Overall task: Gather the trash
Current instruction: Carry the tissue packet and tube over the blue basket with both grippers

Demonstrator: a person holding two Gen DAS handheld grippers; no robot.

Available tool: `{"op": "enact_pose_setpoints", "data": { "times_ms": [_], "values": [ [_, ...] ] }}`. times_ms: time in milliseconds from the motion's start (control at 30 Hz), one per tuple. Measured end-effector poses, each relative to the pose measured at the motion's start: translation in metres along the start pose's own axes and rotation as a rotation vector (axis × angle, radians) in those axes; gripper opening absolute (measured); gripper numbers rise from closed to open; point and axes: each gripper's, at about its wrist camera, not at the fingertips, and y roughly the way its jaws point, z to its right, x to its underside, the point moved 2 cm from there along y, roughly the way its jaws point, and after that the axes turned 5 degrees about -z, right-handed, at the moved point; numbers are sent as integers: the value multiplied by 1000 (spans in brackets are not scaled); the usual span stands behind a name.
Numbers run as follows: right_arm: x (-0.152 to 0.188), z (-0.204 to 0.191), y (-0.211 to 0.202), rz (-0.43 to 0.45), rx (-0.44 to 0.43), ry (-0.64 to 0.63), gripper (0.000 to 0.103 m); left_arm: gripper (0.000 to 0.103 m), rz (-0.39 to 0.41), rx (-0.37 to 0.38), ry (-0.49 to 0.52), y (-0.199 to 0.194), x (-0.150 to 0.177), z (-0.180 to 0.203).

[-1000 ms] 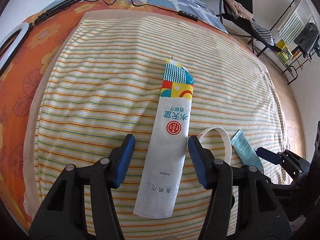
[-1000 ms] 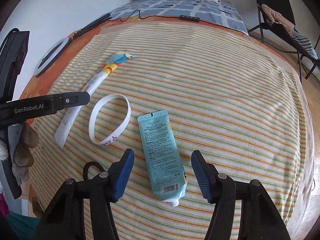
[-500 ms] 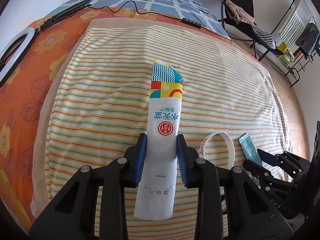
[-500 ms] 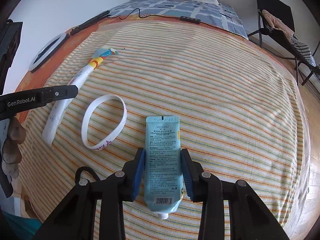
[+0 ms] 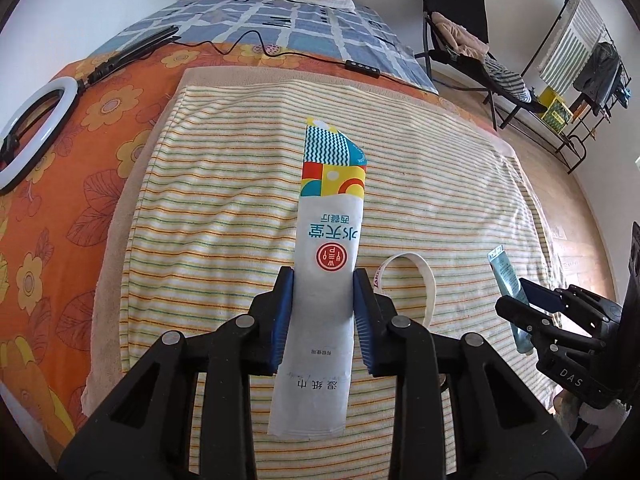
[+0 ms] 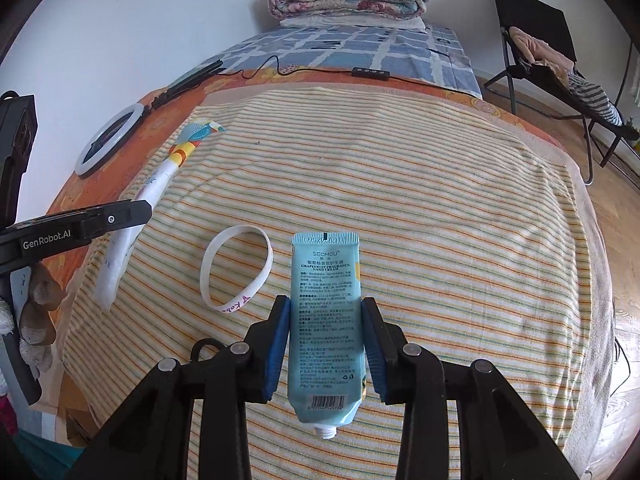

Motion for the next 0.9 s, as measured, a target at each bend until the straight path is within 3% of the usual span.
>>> {"op": "enact_pose_setpoints", "data": {
  "times_ms": [400,900],
  "values": [
    [27,-20,-55,58,-41,0,36,29,45,37,43,-57,39,16],
    [98,-29,-105,81,-118,18,36,29,47,57,80,-109,120,26]
  ]
}}
